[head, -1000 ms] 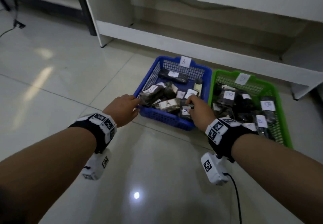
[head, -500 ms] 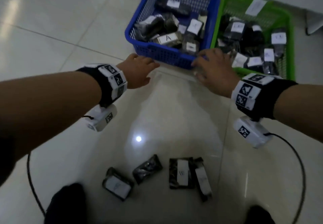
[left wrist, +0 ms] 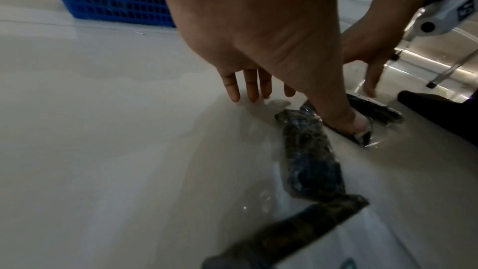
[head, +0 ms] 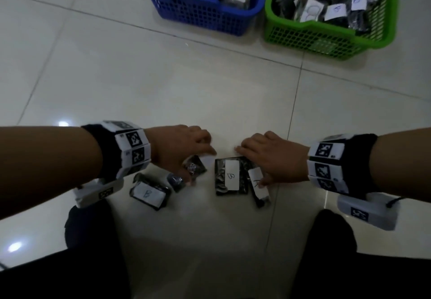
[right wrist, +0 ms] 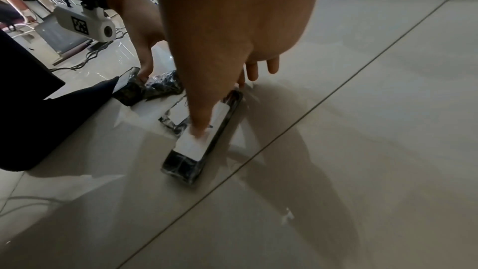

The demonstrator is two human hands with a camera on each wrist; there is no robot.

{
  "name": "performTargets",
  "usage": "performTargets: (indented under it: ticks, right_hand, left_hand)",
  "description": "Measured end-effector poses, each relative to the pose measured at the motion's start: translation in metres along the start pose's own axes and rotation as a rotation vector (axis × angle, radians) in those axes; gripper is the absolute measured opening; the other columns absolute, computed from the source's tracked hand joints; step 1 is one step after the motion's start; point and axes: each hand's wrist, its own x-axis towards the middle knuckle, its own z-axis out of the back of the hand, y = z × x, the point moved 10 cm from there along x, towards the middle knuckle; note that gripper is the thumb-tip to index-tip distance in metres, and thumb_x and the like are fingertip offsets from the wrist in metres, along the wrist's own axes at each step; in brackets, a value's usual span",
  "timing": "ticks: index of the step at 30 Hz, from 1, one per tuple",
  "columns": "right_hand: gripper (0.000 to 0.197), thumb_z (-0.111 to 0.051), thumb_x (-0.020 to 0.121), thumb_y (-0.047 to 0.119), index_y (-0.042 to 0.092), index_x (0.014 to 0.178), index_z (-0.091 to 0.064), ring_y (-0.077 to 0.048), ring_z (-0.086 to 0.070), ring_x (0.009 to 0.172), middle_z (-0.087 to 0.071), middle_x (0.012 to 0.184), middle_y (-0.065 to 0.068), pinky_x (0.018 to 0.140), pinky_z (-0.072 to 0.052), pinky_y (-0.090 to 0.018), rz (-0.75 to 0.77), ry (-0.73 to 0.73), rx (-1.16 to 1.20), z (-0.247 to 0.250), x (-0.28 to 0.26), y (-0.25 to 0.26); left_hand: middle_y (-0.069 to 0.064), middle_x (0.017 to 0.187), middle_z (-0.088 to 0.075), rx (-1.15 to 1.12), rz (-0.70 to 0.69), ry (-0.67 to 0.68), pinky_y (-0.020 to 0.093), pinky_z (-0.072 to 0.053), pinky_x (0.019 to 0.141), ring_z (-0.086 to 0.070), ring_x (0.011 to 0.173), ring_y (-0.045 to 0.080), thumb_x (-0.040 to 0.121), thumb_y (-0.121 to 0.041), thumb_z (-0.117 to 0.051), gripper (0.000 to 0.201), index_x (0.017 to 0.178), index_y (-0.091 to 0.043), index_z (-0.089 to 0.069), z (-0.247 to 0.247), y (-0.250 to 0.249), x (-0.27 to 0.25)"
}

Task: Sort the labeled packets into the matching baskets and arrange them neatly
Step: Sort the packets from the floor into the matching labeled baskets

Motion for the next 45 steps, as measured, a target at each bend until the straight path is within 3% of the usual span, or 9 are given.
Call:
performTargets:
  ticks: [6, 12, 17, 22, 27, 31, 33, 39, 45]
  right_hand:
    - [0.062, -0.071, 0.072, 0.050, 0.016, 0.116, -0.044, -0.019, -0.037, 0.109, -0.042, 0.121, -0.002, 0.085, -0.034, -0.031, 0.075, 0.014, 0.048, 0.007, 0.011, 0.002]
    - [0.051, -0.077, 0.072, 0.034, 0.022, 0.095, -0.033, -0.015, -0.042, 0.082, -0.046, 0.094, 0.003, 0.060, -0.032, -0.024, -0.111, 0.089, 0.414, 0.006, 0.008, -0.019]
    - [0.044, -0.077, 0.074, 0.029, 0.016, 0.104, -0.047, -0.019, -0.050, 0.088, -0.054, 0.103, -0.001, 0.071, -0.039, -0.028, -0.130, 0.060, 0.536, 0.022, 0.008, -0.032]
    - [0.030, -0.075, 0.077, 0.024, 0.016, 0.100, -0.058, -0.019, -0.055, 0.082, -0.057, 0.088, 0.002, 0.070, -0.041, -0.027, -0.239, 0.009, 0.658, 0.058, 0.009, -0.078]
    - [0.024, -0.069, 0.083, 0.020, 0.019, 0.104, -0.058, -0.015, -0.056, 0.065, -0.062, 0.082, 0.000, 0.059, -0.044, -0.028, -0.404, -0.222, 0.844, 0.113, -0.011, -0.141]
    - [0.028, -0.067, 0.085, 0.016, 0.012, 0.105, -0.049, -0.015, -0.056, 0.061, -0.061, 0.081, -0.005, 0.052, -0.048, -0.025, -0.524, -0.598, 1.083, 0.166, -0.039, -0.191]
    - [0.021, -0.065, 0.087, 0.013, 0.012, 0.100, -0.049, -0.018, -0.057, 0.061, -0.059, 0.083, -0.006, 0.053, -0.049, -0.023, -0.558, -0.764, 1.108, 0.195, -0.051, -0.209]
    - [0.023, -0.067, 0.083, 0.005, 0.022, 0.087, -0.052, -0.038, -0.065, 0.085, -0.061, 0.100, -0.016, 0.073, -0.057, -0.053, -0.596, -1.150, 1.333, 0.235, -0.077, -0.246]
    - [0.027, -0.066, 0.082, 0.003, 0.023, 0.084, -0.048, -0.037, -0.064, 0.096, -0.060, 0.103, -0.016, 0.080, -0.054, -0.057, -0.594, -1.368, 1.455, 0.255, -0.087, -0.271]
  left_hand:
    - [-0.002, 0.125, -0.041, -0.068, -0.010, 0.046, 0.028, -0.043, 0.088, -0.040, 0.115, 0.016, 0.077, -0.048, -0.068, 0.055, 0.126, -0.029, -0.049, -0.001, -0.007, 0.010]
    - [0.000, 0.113, -0.045, -0.244, 0.101, 0.129, 0.027, -0.039, 0.080, -0.044, 0.107, 0.020, 0.072, -0.024, -0.076, 0.041, 0.107, -0.020, -0.054, -0.010, 0.003, 0.022]
    - [0.007, 0.104, -0.058, -0.541, 0.150, 0.168, 0.032, -0.048, 0.076, -0.055, 0.092, 0.023, 0.071, -0.006, -0.073, 0.036, 0.094, -0.016, -0.048, 0.000, 0.010, 0.025]
    - [-0.002, 0.079, -0.050, -0.976, 0.226, 0.104, 0.017, -0.045, 0.056, -0.047, 0.068, 0.009, 0.075, 0.014, -0.065, 0.036, 0.084, -0.016, -0.046, 0.036, 0.036, 0.021]
    - [0.004, 0.079, -0.053, -1.213, 0.258, -0.138, 0.012, -0.051, 0.059, -0.059, 0.060, 0.003, 0.081, 0.021, -0.049, 0.033, 0.080, -0.011, -0.050, 0.105, 0.078, 0.013]
    - [0.012, 0.085, -0.062, -1.546, 0.121, -0.408, 0.025, -0.056, 0.084, -0.065, 0.083, 0.018, 0.089, 0.008, -0.042, 0.019, 0.081, -0.005, -0.055, 0.190, 0.102, -0.002]
    - [0.010, 0.089, -0.062, -1.568, 0.081, -0.583, 0.027, -0.056, 0.084, -0.065, 0.085, 0.018, 0.090, 0.007, -0.039, 0.022, 0.086, -0.006, -0.057, 0.230, 0.119, -0.013]
    - [0.016, 0.110, -0.060, -1.525, -0.024, -0.941, 0.037, -0.049, 0.092, -0.061, 0.099, 0.028, 0.083, 0.021, -0.039, 0.044, 0.107, -0.013, -0.054, 0.301, 0.154, -0.041]
    - [0.012, 0.097, -0.059, -1.540, 0.003, -1.181, 0.021, -0.053, 0.064, -0.061, 0.081, 0.020, 0.082, 0.021, -0.043, 0.041, 0.101, -0.013, -0.056, 0.324, 0.172, -0.057]
